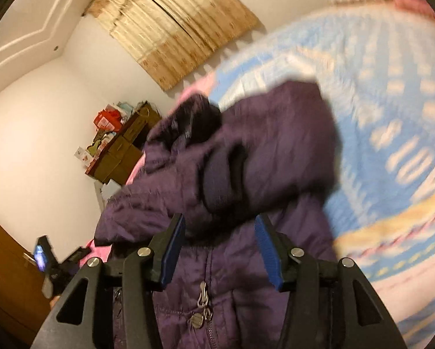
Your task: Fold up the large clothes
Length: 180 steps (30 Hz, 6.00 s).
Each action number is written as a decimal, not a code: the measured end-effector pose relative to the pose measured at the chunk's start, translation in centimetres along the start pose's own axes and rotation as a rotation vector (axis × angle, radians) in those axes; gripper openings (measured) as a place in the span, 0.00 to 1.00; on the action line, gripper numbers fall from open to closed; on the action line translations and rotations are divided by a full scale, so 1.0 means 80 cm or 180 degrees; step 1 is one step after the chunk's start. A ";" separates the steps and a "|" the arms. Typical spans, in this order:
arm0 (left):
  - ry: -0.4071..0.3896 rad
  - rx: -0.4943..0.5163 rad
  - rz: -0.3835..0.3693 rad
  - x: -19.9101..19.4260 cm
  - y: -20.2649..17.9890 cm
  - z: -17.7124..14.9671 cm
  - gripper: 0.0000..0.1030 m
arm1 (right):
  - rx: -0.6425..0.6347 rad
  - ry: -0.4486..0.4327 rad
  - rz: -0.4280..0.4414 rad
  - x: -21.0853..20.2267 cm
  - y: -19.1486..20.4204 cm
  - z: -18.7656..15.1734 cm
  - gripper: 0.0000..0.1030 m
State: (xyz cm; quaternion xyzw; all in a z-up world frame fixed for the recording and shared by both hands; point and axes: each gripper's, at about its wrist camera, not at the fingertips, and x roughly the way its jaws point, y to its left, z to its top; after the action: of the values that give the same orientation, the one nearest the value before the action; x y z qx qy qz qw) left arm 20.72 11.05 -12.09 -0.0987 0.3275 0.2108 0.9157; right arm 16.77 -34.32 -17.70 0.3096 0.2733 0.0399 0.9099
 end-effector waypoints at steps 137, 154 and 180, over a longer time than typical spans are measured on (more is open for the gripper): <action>0.0913 0.1051 -0.1541 0.174 -0.303 0.063 0.77 | -0.1366 0.0896 -0.0409 0.344 0.048 0.186 0.17; 0.1001 0.1022 -0.1466 0.154 -0.293 0.075 0.79 | -0.1378 0.0757 -0.0706 0.270 0.046 0.179 0.32; 0.0052 0.0881 -0.1870 -0.153 0.079 -0.108 1.00 | -0.1222 0.0342 -0.0194 -0.205 0.024 -0.103 0.59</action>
State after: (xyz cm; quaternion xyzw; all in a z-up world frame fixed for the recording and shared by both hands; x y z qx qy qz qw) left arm 4.49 10.01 -11.13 -0.0652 0.3179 -0.1098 0.9395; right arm -1.24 -32.26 -14.24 0.1195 0.3180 0.0802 0.9371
